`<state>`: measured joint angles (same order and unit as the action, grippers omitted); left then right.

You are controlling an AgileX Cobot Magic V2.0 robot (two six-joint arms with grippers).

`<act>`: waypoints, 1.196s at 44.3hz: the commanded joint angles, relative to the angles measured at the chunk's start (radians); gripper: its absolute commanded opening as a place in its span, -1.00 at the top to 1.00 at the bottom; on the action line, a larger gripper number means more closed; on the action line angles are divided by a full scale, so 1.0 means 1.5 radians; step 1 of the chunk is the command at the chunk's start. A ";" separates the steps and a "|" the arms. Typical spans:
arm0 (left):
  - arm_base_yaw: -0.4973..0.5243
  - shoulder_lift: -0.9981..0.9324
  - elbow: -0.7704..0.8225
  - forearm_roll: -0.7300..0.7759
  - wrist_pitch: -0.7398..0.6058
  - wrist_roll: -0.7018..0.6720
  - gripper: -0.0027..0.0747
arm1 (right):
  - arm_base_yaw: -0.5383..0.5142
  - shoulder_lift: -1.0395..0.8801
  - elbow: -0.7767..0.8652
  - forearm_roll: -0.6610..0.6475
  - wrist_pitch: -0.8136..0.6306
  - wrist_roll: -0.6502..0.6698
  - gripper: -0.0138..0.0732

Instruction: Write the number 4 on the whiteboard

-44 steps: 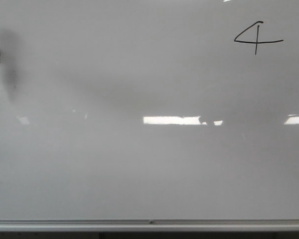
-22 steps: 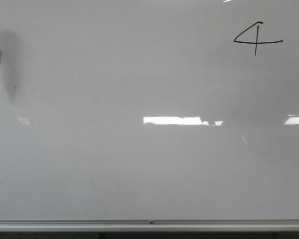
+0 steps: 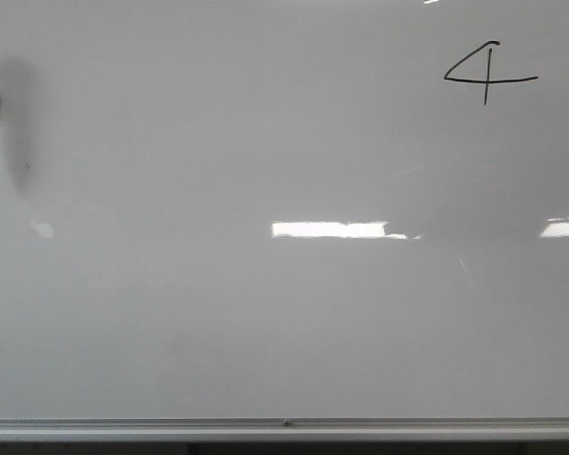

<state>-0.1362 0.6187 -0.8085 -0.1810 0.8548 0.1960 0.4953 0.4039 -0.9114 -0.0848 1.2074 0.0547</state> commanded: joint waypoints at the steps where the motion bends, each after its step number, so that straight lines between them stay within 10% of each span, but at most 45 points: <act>1: -0.004 0.000 -0.024 -0.014 -0.045 -0.006 0.39 | 0.001 0.006 -0.014 -0.013 -0.051 -0.002 0.39; 9: -0.004 0.000 -0.024 -0.014 -0.045 -0.006 0.69 | 0.001 0.006 -0.014 -0.013 -0.050 -0.002 0.97; 19: -0.004 0.000 -0.024 -0.014 -0.045 -0.006 0.99 | 0.001 0.006 -0.014 -0.012 -0.056 -0.002 0.95; 42: -0.004 -0.005 -0.024 -0.007 -0.048 -0.003 0.98 | 0.001 0.006 -0.014 -0.012 -0.056 -0.002 0.95; 53: 0.050 -0.113 0.071 0.097 -0.199 0.017 0.98 | 0.001 0.006 -0.014 -0.012 -0.055 -0.002 0.95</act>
<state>-0.0812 0.4919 -0.7322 -0.0513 0.7163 0.2194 0.4953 0.4039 -0.9114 -0.0848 1.1929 0.0547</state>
